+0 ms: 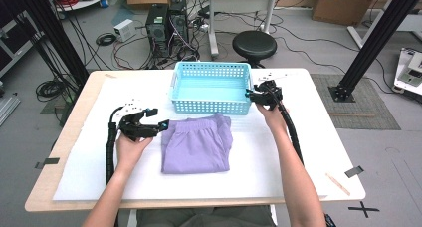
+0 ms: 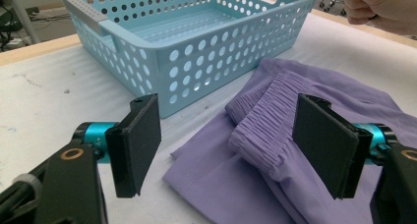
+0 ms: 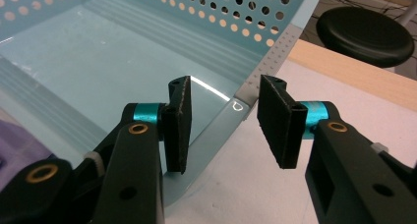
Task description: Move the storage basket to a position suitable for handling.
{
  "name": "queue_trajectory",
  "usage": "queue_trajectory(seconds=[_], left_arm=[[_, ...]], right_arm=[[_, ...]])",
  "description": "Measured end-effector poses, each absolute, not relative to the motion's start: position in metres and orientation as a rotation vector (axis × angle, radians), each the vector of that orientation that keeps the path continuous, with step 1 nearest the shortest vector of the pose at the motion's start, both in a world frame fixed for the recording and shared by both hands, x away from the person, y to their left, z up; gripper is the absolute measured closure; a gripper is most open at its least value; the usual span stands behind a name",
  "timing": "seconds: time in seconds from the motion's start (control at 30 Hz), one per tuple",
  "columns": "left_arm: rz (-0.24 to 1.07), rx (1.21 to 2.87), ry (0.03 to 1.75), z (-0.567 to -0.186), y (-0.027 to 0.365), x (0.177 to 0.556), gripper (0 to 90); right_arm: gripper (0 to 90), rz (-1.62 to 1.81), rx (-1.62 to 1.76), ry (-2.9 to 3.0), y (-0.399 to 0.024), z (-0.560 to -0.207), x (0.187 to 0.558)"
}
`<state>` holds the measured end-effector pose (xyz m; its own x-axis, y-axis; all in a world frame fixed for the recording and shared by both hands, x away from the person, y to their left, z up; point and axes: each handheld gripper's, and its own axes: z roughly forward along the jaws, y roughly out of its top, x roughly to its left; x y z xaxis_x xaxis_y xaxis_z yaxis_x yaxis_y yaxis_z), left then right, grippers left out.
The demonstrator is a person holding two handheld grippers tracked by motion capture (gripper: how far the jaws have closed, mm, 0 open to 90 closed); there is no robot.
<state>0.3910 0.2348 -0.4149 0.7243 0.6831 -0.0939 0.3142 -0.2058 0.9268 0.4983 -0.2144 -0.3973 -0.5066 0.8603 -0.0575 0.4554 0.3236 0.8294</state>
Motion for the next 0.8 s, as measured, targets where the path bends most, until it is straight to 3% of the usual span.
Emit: queue_trajectory(seconds=[0.03,0.13,0.43,0.5,0.57,0.8], left_arm=[[0.411,1.802,0.786,-0.415,0.236,0.390,26.7],[0.437,1.797,0.781,-0.414,0.238,0.386,26.7],[0.457,1.740,0.810,-0.415,0.246,0.363,26.7],[0.468,1.729,0.817,-0.418,0.248,0.354,26.7],[0.486,1.721,0.818,-0.423,0.249,0.345,32.2],[0.470,1.745,0.821,-0.428,0.243,0.321,30.3]], right_arm=[[46.5,1.070,1.174,2.074,-0.214,-0.397,0.498],[41.0,1.055,1.192,2.008,-0.214,-0.392,0.489],[37.0,1.171,1.109,1.940,-0.221,-0.381,0.435],[36.9,1.170,1.088,1.930,-0.221,-0.384,0.419],[36.9,1.174,1.076,1.920,-0.221,-0.389,0.406],[32.7,1.166,1.072,1.979,-0.219,-0.405,0.371]])
